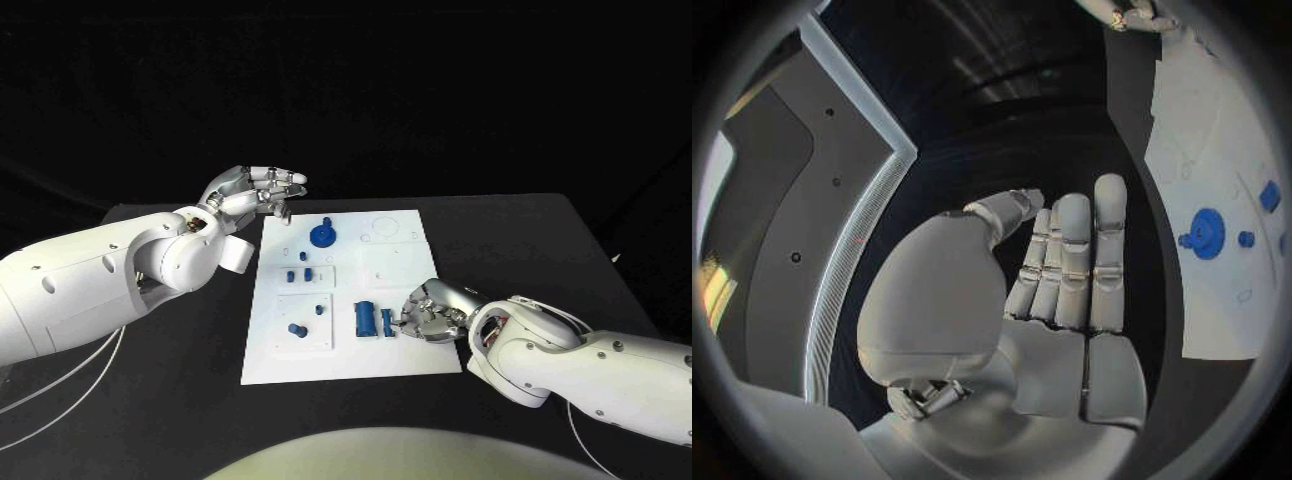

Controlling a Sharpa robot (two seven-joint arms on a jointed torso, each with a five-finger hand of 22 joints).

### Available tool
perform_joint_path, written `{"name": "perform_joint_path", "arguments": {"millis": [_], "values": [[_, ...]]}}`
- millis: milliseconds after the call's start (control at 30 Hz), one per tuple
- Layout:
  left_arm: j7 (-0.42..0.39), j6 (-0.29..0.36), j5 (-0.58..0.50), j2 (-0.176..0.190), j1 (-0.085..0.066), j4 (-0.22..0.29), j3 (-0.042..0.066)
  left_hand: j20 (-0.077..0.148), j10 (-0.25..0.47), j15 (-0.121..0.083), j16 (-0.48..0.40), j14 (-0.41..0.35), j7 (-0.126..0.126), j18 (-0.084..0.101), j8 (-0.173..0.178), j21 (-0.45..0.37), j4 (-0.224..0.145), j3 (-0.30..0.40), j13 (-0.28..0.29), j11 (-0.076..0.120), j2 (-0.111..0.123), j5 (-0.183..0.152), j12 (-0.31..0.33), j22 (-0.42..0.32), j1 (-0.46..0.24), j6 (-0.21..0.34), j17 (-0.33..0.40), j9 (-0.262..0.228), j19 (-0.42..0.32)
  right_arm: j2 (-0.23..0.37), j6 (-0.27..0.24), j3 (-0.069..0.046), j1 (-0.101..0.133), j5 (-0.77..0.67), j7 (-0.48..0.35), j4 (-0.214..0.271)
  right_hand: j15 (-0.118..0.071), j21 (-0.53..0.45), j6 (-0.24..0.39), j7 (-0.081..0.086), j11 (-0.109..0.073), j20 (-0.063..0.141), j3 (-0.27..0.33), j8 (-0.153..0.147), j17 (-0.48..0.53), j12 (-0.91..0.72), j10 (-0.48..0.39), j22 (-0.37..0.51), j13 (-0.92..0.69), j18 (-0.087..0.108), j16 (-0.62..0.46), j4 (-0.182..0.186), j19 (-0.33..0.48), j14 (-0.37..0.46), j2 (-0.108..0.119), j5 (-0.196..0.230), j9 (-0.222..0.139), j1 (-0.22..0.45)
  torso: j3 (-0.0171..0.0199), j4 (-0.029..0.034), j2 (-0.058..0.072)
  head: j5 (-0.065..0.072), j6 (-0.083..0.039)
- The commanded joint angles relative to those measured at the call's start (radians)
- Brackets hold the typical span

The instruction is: Assemble the parts on the task board

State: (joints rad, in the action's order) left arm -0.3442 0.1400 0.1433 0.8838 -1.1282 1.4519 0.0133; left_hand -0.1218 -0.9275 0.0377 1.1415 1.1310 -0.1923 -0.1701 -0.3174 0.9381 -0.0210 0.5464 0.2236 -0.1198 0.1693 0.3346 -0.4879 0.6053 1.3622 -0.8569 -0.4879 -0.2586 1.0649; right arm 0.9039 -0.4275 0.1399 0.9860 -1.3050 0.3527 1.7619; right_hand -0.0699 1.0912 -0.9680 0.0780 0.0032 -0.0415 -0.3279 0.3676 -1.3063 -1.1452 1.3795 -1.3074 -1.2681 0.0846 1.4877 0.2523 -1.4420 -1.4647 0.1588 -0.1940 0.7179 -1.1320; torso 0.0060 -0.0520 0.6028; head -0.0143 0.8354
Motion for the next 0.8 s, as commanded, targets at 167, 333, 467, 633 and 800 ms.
{"name": "perform_joint_path", "arguments": {"millis": [167,333,467,633,800], "values": [[-0.021,-0.008,-0.019,-0.006,0.012,-0.007,0.000,-0.004,0.006,0.000,0.003,-0.011,0.001,-0.015,-0.005,-0.004,0.009,-0.001,-0.002,-0.001,0.001,0.004,-0.006,0.000,-0.017,0.009,0.003,0.002,-0.005,0.007,-0.104,-0.003,0.041,0.365,-0.383,-0.040,0.027,-0.170,0.067,0.030,0.023,-0.018,0.008,-0.039,0.093,0.128,-0.093,-0.109,0.089,0.022,-0.048,-0.015,0.056,-0.030,-0.016,-0.005,-0.011,-0.082,-0.0028,-0.0007,-0.017,0.002,-0.015],[-0.034,-0.002,-0.035,-0.016,0.027,-0.020,0.000,-0.010,0.011,0.005,-0.033,-0.065,0.000,-0.014,-0.013,-0.038,0.024,-0.012,-0.005,-0.003,0.008,0.002,-0.014,-0.016,-0.033,0.019,0.023,0.006,-0.041,-0.014,-0.078,-0.004,0.068,0.642,-0.562,-0.130,0.042,-0.389,0.100,0.047,0.040,-0.033,0.004,-0.056,0.224,0.281,-0.208,-0.048,0.205,0.053,-0.119,-0.033,0.132,0.016,-0.024,0.007,-0.013,-0.126,-0.0064,0.0019,-0.035,0.003,-0.026],[-0.055,0.015,-0.058,-0.030,0.044,-0.042,0.000,-0.026,0.036,0.023,-0.128,-0.167,-0.009,-0.011,-0.021,-0.120,0.042,-0.028,-0.025,-0.016,0.017,0.001,-0.001,-0.057,-0.042,0.032,0.078,0.012,-0.119,-0.049,-0.043,-0.005,0.079,0.857,-0.649,-0.231,0.070,-0.754,0.159,0.077,0.069,-0.062,-0.019,-0.061,0.613,0.477,-0.369,0.096,0.385,0.094,-0.378,-0.047,0.279,0.194,-0.025,0.007,-0.013,-0.167,-0.0095,0.0027,-0.054,0.002,-0.046],[-0.095,0.048,-0.101,-0.055,0.064,-0.086,0.001,-0.066,0.060,0.065,-0.341,-0.279,-0.026,-0.004,-0.034,-0.266,0.066,-0.037,-0.086,-0.044,0.019,0.000,0.060,-0.134,-0.037,0.052,0.194,0.022,-0.230,-0.103,0.002,-0.008,0.084,1.047,-0.726,-0.366,0.108,-0.873,0.191,0.110,0.107,-0.097,-0.065,-0.085,0.757,0.627,-0.448,0.198,0.557,0.091,-0.569,-0.042,0.365,0.341,-0.016,0.009,-0.058,-0.177,-0.0114,0.0028,-0.069,0.003,-0.083],[-0.142,0.092,-0.164,-0.090,0.078,-0.149,0.001,-0.127,0.035,0.110,-0.607,-0.330,-0.031,-0.008,-0.044,-0.512,0.091,-0.041,-0.161,-0.056,0.022,0.001,0.166,-0.287,-0.027,0.090,0.297,0.042,-0.301,-0.164,0.050,-0.014,0.085,1.164,-0.781,-0.495,0.155,-1.022,0.179,0.130,0.144,-0.150,-0.115,-0.140,0.887,0.810,-0.464,0.365,0.808,0.094,-0.817,-0.051,0.463,0.475,-0.004,0.030,-0.148,-0.175,-0.0081,-0.0021,-0.081,0.001,-0.131]]}}
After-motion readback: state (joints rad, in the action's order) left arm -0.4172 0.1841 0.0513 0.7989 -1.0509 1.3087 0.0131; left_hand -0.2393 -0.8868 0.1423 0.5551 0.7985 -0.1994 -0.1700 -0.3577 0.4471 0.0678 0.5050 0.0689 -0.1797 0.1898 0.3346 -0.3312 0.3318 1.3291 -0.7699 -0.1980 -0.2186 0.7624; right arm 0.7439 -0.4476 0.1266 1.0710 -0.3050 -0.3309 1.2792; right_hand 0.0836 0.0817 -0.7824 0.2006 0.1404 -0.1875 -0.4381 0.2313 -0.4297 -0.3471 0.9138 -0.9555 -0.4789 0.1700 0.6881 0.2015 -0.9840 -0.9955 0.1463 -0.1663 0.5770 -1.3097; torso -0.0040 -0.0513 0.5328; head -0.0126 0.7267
